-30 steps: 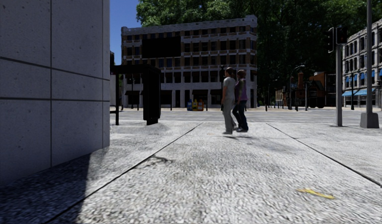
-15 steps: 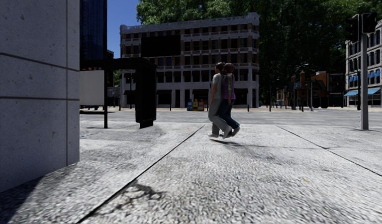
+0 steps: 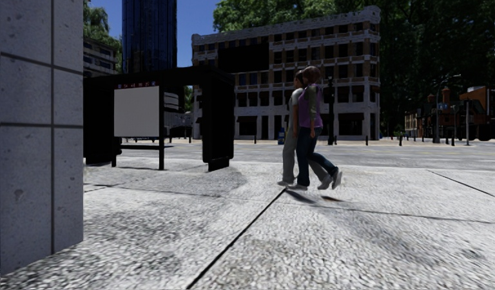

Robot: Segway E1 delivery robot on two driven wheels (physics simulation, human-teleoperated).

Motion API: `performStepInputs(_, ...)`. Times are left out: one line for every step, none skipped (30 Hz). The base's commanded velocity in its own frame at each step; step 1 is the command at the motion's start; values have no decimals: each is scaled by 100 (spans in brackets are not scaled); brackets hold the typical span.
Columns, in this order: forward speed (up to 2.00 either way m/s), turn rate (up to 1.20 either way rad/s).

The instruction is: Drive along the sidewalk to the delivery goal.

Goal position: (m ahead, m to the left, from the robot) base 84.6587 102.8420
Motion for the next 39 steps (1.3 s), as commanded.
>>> performStepInputs(200,81)
performStepInputs(200,79)
performStepInputs(200,77)
performStepInputs(200,77)
performStepInputs(200,77)
performStepInputs(200,73)
performStepInputs(200,69)
performStepInputs(200,67)
performStepInputs(200,67)
performStepInputs(200,67)
performStepInputs(200,67)
performStepInputs(200,58)
performStepInputs(200,58)
performStepInputs(200,34)
performStepInputs(200,24)
performStepInputs(200,23)
performStepInputs(200,23)
performStepInputs(200,23)
performStepInputs(200,23)
performStepInputs(200,24)
performStepInputs(200,26)
performStepInputs(200,27)
performStepInputs(200,27)
performStepInputs(200,34)
performStepInputs(183,38)
performStepInputs(169,49)
performStepInputs(169,49)
performStepInputs(166,52)
performStepInputs(165,54)
performStepInputs(165,55)
performStepInputs(165,55)
performStepInputs(162,55)
performStepInputs(0,0)
performStepInputs(0,0)
performStepInputs(0,0)
performStepInputs(0,0)
performStepInputs(0,0)
performStepInputs(0,0)
performStepInputs(0,0)
